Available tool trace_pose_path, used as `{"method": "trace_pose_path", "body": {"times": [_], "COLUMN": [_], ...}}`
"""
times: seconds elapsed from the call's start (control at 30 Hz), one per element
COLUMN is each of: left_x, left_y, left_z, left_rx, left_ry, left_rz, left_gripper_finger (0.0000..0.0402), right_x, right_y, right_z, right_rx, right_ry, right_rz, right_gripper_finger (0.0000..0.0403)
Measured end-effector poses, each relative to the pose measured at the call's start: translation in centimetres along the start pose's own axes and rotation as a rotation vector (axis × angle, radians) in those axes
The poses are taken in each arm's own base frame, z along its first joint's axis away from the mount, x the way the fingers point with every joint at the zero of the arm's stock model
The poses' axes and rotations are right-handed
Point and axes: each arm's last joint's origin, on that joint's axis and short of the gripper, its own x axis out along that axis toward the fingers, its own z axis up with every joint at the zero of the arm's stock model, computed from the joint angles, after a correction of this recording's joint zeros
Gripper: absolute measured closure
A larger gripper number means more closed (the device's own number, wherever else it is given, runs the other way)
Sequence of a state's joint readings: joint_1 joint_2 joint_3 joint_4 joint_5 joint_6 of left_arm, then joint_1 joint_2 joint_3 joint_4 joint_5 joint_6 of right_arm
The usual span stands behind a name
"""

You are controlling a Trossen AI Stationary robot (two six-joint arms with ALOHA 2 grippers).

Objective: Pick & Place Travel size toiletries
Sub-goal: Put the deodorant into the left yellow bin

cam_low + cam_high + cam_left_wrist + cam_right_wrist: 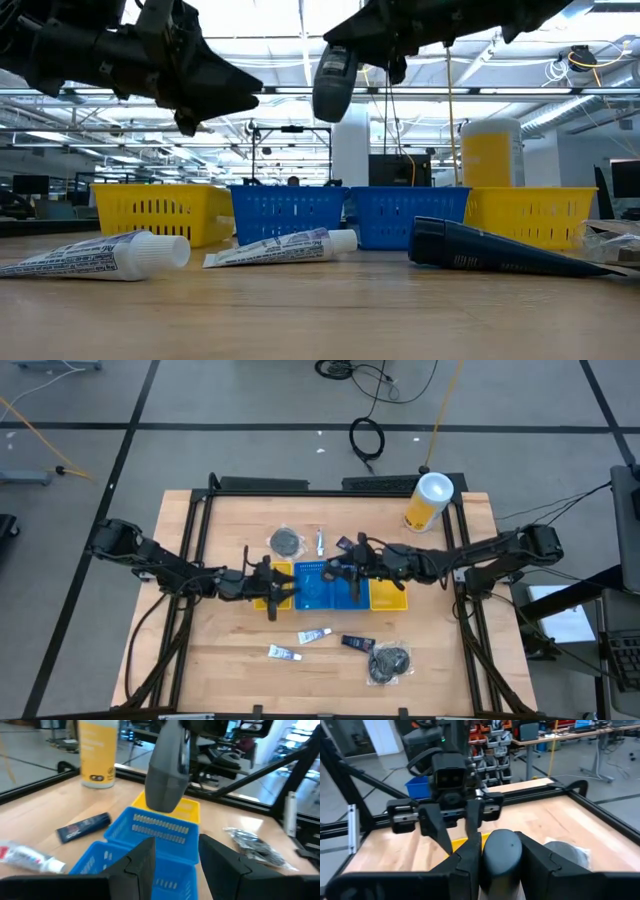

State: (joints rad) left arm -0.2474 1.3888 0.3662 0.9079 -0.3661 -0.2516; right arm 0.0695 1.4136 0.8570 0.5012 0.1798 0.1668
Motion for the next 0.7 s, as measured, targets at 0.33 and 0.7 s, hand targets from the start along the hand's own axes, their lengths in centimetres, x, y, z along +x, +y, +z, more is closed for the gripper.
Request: {"method": "trace_pose_path", "body": {"times": [0.33, 0.7], "left_x": [1.5, 1.9], "left_y": [-1.7, -1.2], "left_z": [1.9, 2.2], "left_rx": [0.137, 0.078], "left_ry": [0.039, 0.039], "left_rz": [-0.005, 0.036], "left_gripper_finger": [0.0217, 0.0144], "right_x": [-0.2, -0.6], "right_y": [1.2, 2.6], "right_z": [-0.1, 0.0], "right_rx": [-0.007, -0.030], "right_ry": [-0.005, -0.037], "right_rz": [0.039, 0.094], "right_gripper_finger": [0.0314, 0.0314]}}
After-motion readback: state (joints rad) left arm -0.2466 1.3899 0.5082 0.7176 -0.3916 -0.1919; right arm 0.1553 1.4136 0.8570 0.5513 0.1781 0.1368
